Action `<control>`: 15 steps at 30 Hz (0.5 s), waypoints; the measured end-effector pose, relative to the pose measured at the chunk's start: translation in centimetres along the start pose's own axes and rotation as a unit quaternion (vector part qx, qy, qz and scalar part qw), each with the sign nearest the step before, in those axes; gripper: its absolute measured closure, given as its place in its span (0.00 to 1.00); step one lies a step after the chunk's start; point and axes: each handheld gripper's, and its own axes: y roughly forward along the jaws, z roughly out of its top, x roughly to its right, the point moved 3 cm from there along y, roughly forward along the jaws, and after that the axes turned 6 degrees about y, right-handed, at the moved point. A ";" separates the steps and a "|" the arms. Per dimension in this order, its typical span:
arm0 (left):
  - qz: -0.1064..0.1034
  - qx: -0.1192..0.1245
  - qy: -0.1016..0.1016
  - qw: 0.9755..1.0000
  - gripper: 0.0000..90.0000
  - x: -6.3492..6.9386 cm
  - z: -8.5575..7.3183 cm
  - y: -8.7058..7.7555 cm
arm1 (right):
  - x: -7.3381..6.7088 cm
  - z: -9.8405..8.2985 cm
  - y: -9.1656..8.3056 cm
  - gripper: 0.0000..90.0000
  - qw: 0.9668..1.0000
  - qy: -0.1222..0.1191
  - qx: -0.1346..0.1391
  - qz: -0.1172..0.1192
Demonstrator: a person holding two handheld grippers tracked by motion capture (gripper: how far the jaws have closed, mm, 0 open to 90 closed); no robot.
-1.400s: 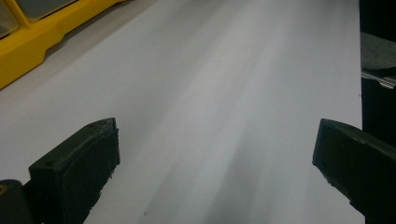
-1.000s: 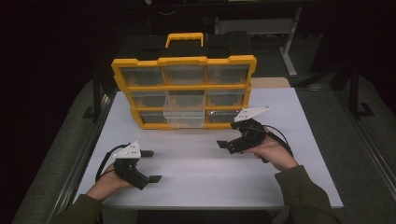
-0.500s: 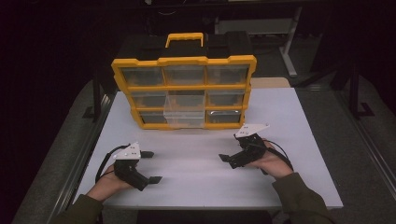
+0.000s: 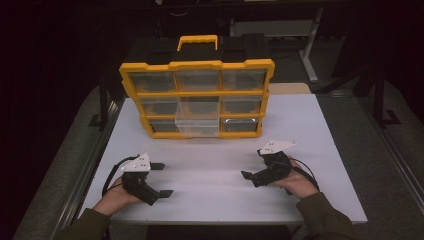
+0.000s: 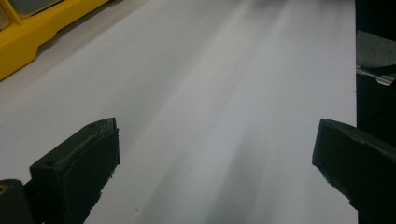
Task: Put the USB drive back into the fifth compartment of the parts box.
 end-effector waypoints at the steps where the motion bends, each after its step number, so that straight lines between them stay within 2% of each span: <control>1: 0.000 0.000 0.000 1.000 0.00 0.0 0.0 0.0 | 0.1 -0.2 -0.1 0.02 1.000 0.001 0.001 -0.002; 6: 0.001 0.001 -0.002 1.000 0.00 0.0 0.0 -0.1 | 0.2 -0.9 -0.6 0.02 1.000 0.007 -0.003 -0.003; 15: 0.005 0.004 -0.002 1.000 0.00 -0.2 -0.1 -0.2 | 0.5 -1.7 -1.5 0.02 1.000 0.016 0.010 0.000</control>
